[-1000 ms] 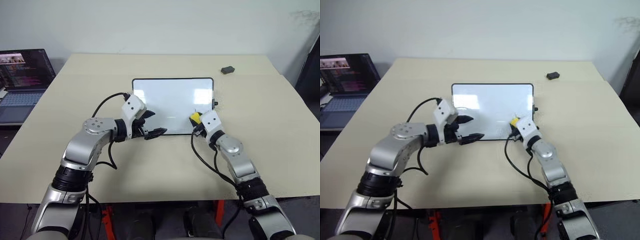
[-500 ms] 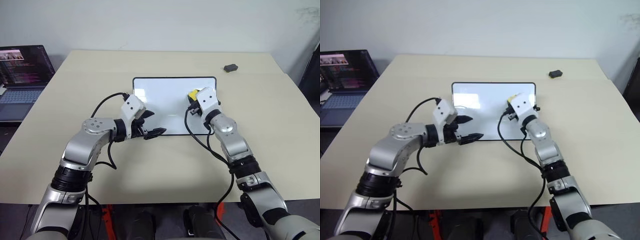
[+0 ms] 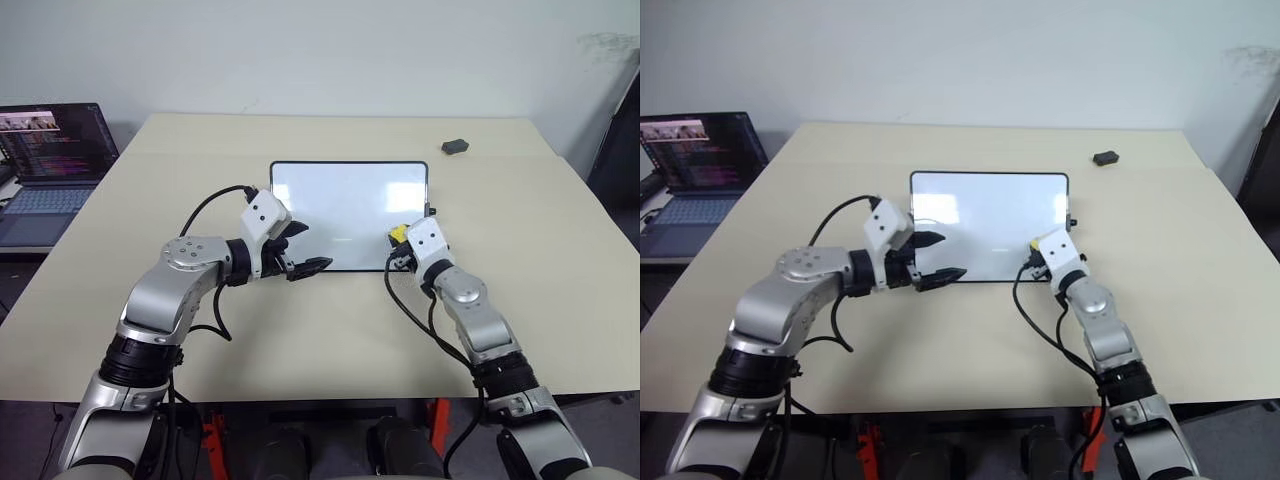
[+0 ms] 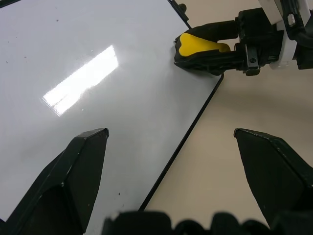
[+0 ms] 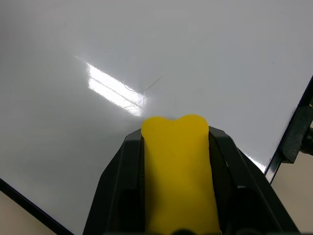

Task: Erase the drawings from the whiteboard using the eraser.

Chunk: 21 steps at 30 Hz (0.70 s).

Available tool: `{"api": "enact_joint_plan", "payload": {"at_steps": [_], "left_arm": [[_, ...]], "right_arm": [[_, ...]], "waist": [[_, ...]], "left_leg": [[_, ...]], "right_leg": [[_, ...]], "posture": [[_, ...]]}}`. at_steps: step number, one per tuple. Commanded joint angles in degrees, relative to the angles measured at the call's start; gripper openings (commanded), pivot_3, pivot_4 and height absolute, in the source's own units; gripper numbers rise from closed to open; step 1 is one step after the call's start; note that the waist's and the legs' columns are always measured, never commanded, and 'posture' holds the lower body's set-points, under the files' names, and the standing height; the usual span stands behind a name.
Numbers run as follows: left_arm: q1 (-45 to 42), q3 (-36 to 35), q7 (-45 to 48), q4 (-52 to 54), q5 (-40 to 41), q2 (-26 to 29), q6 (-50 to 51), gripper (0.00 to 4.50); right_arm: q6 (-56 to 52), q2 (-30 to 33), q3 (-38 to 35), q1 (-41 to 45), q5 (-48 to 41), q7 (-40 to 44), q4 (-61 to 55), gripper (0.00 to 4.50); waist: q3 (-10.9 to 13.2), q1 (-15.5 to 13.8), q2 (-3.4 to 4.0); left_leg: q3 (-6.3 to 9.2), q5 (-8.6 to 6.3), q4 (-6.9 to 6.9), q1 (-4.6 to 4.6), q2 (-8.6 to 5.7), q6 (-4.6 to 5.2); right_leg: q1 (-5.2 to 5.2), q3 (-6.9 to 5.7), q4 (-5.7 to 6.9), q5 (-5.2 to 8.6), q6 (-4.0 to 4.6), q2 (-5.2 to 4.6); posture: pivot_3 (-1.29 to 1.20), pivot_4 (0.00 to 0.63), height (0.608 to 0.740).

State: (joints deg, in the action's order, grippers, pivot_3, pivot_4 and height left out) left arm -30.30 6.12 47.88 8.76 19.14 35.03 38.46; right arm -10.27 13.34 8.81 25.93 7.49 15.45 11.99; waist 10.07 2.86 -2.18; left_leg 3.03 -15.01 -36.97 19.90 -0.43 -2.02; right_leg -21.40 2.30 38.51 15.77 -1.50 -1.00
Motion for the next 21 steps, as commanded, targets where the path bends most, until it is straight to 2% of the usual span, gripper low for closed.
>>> {"api": "enact_joint_plan", "payload": {"at_steps": [1,4,11,16,21], "left_arm": [[-0.16,-1.87,-0.46,1.97,0.60,0.41,-0.13,4.50],[0.08,-2.05,-0.59,2.27,0.71,0.34,0.02,4.50],[0.46,-1.23,0.29,3.49,-0.07,1.27,-1.94,4.50],[-0.02,-1.31,3.30,6.95,2.41,1.11,-3.31,4.50],[-0.66,1.37,8.39,8.54,2.72,2.41,-4.42,4.50]], "right_arm": [[-4.06,0.48,2.96,-2.20,-0.42,5.12,-2.40,1.30],[-6.08,-0.46,3.13,-3.58,-2.68,7.44,-9.05,1.30],[-10.48,0.33,-3.88,-6.29,-7.42,6.42,-25.97,1.30],[-18.08,2.83,-13.63,-9.85,-11.76,4.82,-35.30,1.30],[-26.51,6.19,-23.06,-15.68,-16.19,4.62,-38.93,1.30]], "waist": [[0.00,0.03,0.00],[0.00,0.32,0.00],[0.10,-0.47,0.13],[0.11,-1.21,0.14],[0.11,-1.38,0.15]], "left_leg": [[0.00,0.00,0.03,0.04,0.00,0.00],[0.00,-0.02,0.14,0.26,0.04,-0.01],[0.08,-0.01,-0.03,2.02,-0.02,-0.04],[0.12,-0.04,0.05,2.14,-0.01,-0.07],[0.09,-0.05,0.02,2.18,-0.05,-0.07]], "right_leg": [[-0.05,-0.01,-0.03,-0.05,-0.09,0.00],[-0.30,-0.01,-0.08,-0.05,-0.09,0.03],[-2.08,-0.08,0.33,-0.28,0.16,-0.02],[-2.12,-0.15,0.10,-0.27,0.17,-0.03],[-2.08,-0.14,0.04,-0.27,0.16,-0.05]], "posture": [[0.00,0.150,0.740],[0.00,0.150,0.740],[0.00,0.150,0.740],[0.00,0.150,0.740],[0.00,0.150,0.740]]}}
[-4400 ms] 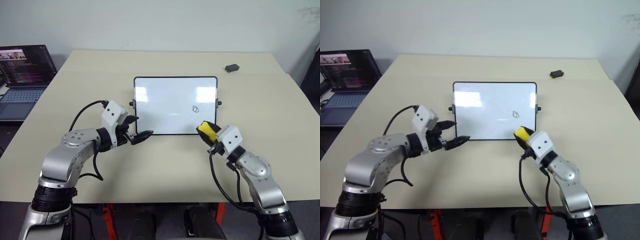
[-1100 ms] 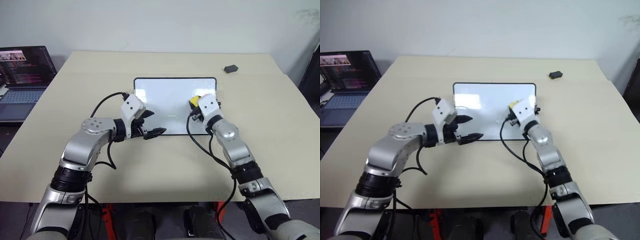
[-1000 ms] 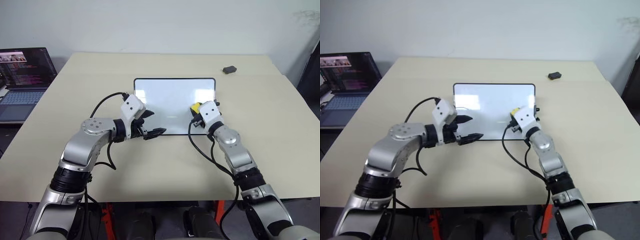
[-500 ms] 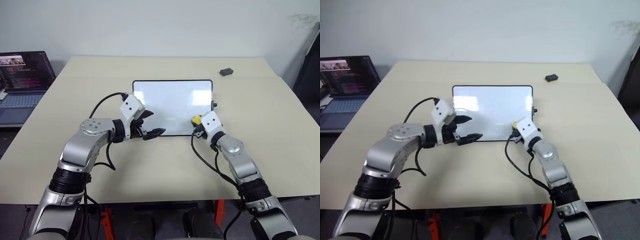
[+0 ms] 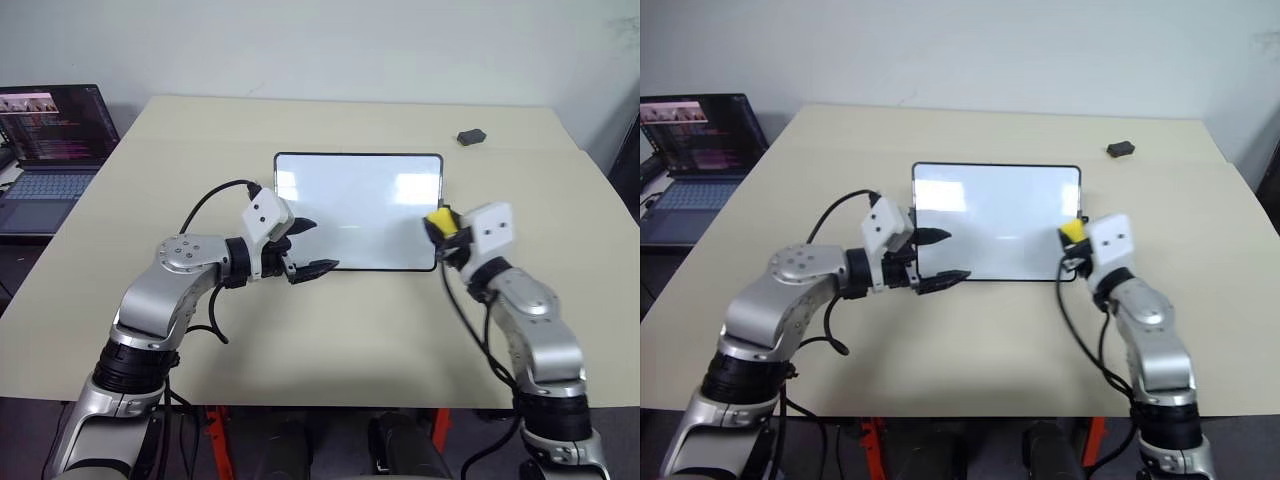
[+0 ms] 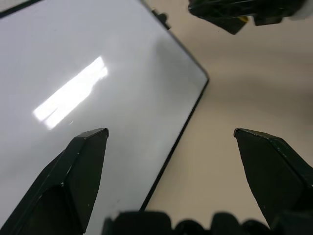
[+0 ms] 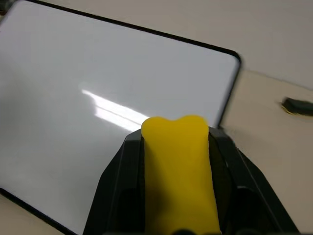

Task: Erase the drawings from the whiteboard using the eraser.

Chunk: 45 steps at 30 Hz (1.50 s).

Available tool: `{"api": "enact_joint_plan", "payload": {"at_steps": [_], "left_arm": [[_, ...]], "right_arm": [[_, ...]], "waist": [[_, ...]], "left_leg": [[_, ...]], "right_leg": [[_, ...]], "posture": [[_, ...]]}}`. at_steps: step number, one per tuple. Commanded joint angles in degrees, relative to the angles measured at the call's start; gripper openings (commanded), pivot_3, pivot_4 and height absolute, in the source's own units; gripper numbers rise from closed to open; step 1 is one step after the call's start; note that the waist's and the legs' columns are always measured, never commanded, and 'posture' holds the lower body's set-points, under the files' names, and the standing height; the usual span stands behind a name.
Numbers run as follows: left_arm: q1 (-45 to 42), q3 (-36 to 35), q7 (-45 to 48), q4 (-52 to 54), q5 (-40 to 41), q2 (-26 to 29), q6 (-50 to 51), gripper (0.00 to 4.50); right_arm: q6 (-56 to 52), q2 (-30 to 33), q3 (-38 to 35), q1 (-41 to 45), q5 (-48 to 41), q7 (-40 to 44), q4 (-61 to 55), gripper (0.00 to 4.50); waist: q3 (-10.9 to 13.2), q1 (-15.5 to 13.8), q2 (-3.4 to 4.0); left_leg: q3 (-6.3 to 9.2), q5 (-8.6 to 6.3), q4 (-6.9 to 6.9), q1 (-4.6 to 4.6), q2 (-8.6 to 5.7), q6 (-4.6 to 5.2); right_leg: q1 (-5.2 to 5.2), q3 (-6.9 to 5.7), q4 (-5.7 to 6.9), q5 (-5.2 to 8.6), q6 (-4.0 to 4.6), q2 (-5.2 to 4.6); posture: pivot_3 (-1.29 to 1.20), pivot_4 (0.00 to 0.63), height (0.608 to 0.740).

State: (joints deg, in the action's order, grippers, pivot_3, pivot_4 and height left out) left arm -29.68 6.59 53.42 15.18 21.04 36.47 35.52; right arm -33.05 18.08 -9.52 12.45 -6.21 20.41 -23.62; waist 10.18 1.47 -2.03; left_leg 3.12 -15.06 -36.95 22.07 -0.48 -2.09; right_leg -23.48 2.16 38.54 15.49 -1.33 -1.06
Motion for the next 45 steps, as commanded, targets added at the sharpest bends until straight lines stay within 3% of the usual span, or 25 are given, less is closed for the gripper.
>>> {"api": "enact_joint_plan", "payload": {"at_steps": [1,5,12,25,26,33,36,39,42,45], "left_arm": [[-1.66,1.77,4.16,2.09,0.94,1.11,-1.74,4.50],[-3.71,5.14,7.58,1.11,0.55,-0.12,-3.36,4.50],[-9.37,11.77,11.59,-2.44,-1.41,-5.05,-6.66,4.50],[-9.12,12.97,12.43,-3.54,-2.87,-5.84,-8.10,4.50],[-8.82,12.84,12.21,-3.29,-2.84,-5.83,-7.92,4.50],[-6.89,12.03,10.87,-1.91,-3.39,-4.95,-6.90,4.50],[-4.41,8.82,9.05,-0.39,-1.85,-3.42,-5.08,4.50],[-0.32,0.13,1.67,2.41,2.21,-4.74,-0.08,4.50],[8.27,-8.01,-7.89,7.67,4.21,-7.87,2.62,4.50],[14.15,-10.23,-15.75,11.84,3.27,-12.01,2.73,4.50]], "right_arm": [[-5.75,1.97,-6.30,-3.73,-3.21,-0.55,-3.75,1.30],[-10.82,3.55,-8.48,-8.10,-5.10,-0.32,-4.00,1.30],[-11.96,1.57,-7.80,-6.71,-5.14,-4.40,-0.14,1.30],[-10.94,1.32,-7.86,-0.44,-5.63,-6.94,11.18,1.30],[-10.43,1.18,-8.22,0.01,-5.73,-7.19,12.48,2.01],[-8.29,0.56,-10.71,1.30,-9.56,-6.26,14.02,4.38],[-6.59,0.69,-12.24,0.78,-12.79,-5.10,7.70,4.45],[-2.18,1.62,-12.08,-1.04,-13.28,-4.42,-1.65,4.45],[2.75,-0.76,-7.39,-5.75,-11.49,-4.84,-7.66,4.45],[9.53,-1.60,-1.52,-11.38,-7.64,-3.56,-6.88,4.45]], "waist": [[0.01,0.06,0.01],[0.04,0.20,0.06],[0.05,0.51,0.09],[0.07,0.38,0.12],[0.07,0.41,0.12],[0.07,0.38,0.13],[0.11,0.52,0.18],[0.21,0.55,0.34],[0.17,0.49,0.33],[0.14,0.32,0.31]], "left_leg": [[-0.01,0.00,0.00,-0.03,0.00,0.00],[-0.03,0.01,0.00,-0.09,0.03,0.02],[-0.20,0.02,-0.04,-0.19,0.05,0.04],[-0.16,0.02,-0.03,-0.15,0.05,0.04],[-0.17,0.02,-0.03,-0.16,0.05,0.04],[-0.16,0.02,-0.04,-0.17,0.06,0.04],[-0.17,0.02,-0.04,-0.18,0.07,0.04],[-0.13,0.02,-0.03,-0.17,0.10,0.04],[-0.02,0.01,-0.02,-0.18,0.16,0.04],[0.03,0.00,-0.02,-0.21,0.17,0.02]], "right_leg": [[0.01,0.00,0.02,0.00,0.00,0.00],[0.02,0.02,0.09,0.02,-0.01,0.07],[0.07,0.19,0.11,0.14,-0.24,0.25],[0.07,0.18,0.09,0.02,-0.03,0.43],[0.07,0.19,0.10,0.02,-0.02,0.43],[0.07,0.19,0.15,0.02,-0.02,0.44],[0.07,0.20,0.16,0.02,-0.02,0.43],[0.04,0.19,0.22,0.03,-0.04,0.40],[0.05,0.08,0.21,0.09,-0.15,0.23],[0.10,0.05,0.18,0.08,-0.11,0.18]], "posture": [[0.00,0.150,0.740],[0.00,0.150,0.740],[0.00,0.150,0.740],[0.00,0.150,0.740],[0.00,0.150,0.740],[0.00,0.150,0.740],[0.00,0.150,0.740],[0.00,0.150,0.740],[0.00,0.150,0.740],[0.00,0.150,0.740]]}}
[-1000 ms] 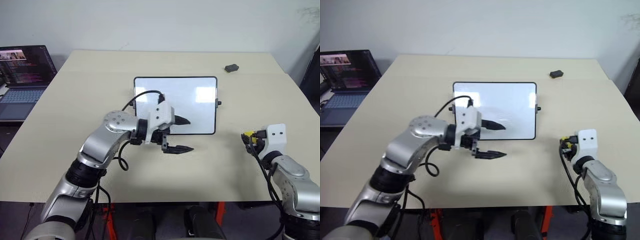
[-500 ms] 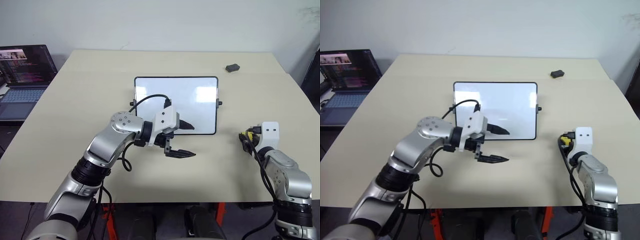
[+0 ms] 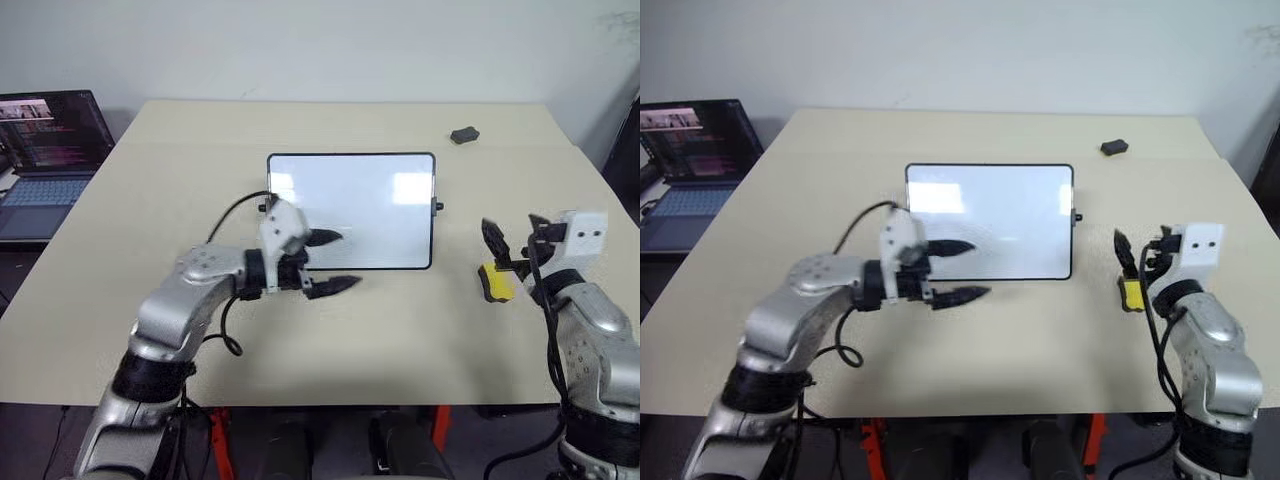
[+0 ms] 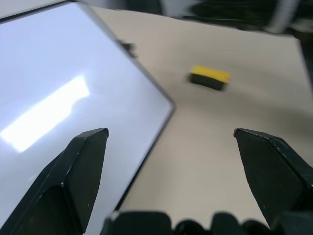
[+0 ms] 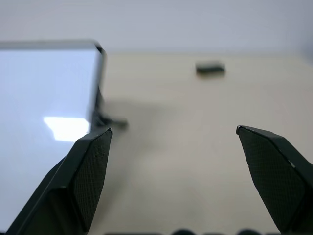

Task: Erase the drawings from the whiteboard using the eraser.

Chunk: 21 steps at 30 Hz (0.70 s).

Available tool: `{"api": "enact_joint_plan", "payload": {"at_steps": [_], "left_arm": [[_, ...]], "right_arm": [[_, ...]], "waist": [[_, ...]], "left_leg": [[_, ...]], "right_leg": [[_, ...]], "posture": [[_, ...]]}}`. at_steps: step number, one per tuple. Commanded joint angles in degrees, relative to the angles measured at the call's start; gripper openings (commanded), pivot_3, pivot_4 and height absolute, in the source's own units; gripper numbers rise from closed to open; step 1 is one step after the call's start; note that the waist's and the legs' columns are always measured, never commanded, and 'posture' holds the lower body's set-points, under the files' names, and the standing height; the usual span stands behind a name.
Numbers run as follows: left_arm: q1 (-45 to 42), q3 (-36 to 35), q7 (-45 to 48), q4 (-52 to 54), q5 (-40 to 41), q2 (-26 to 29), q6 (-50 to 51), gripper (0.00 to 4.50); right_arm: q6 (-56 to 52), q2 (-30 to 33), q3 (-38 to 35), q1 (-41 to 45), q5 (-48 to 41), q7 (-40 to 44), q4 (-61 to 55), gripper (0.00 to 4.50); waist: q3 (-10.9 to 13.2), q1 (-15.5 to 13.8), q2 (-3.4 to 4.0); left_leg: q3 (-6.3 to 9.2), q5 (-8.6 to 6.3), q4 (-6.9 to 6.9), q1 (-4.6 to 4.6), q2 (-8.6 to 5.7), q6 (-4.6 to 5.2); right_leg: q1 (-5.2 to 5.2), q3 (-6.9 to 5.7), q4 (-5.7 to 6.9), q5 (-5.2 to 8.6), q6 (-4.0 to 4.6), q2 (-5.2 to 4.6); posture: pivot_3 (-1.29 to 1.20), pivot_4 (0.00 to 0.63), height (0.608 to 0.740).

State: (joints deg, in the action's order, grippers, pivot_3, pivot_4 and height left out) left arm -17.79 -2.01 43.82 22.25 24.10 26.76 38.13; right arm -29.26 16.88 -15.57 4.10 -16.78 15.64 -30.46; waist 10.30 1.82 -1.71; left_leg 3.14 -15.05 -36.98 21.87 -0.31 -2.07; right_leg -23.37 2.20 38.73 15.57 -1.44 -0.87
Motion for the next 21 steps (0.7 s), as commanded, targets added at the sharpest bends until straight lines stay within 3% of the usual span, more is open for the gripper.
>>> {"api": "enact_joint_plan", "payload": {"at_steps": [1,6,11,21], "left_arm": [[5.03,-2.30,-8.61,6.55,-0.05,-4.04,-0.64,4.50],[14.94,-3.88,-19.20,10.14,-6.13,-9.31,-8.02,4.50],[20.59,-5.15,-27.01,8.15,-11.42,-12.74,-14.41,4.50],[22.03,-6.67,-29.39,4.01,-10.49,-13.68,-14.46,4.50]], "right_arm": [[9.48,-1.40,8.31,-5.76,5.44,1.07,0.82,4.45],[20.72,-6.18,15.09,-16.81,8.64,0.74,3.76,4.45],[32.24,-5.50,12.64,-22.55,8.20,3.24,10.35,4.45],[28.30,-3.45,12.37,-19.86,4.62,6.43,13.44,4.45]], "waist": [[0.01,-0.13,-0.02],[0.00,-0.35,-0.04],[-0.01,-0.33,-0.05],[-0.03,-0.25,-0.07]], "left_leg": [[-0.03,0.00,-0.03,0.01,-0.04,-0.01],[-0.10,0.01,-0.08,-0.05,-0.15,-0.01],[-0.12,0.01,-0.10,-0.14,-0.14,0.00],[-0.14,0.03,-0.08,-0.18,-0.10,0.02]], "right_leg": [[0.00,0.02,0.02,-0.01,0.02,-0.03],[0.10,0.07,-0.05,-0.01,-0.04,-0.19],[0.18,0.07,-0.08,0.11,-0.22,-0.18],[0.21,0.08,-0.06,0.12,-0.19,-0.10]], "posture": [[0.00,0.150,0.740],[0.00,0.150,0.740],[0.00,0.150,0.740],[0.00,0.150,0.740]]}}
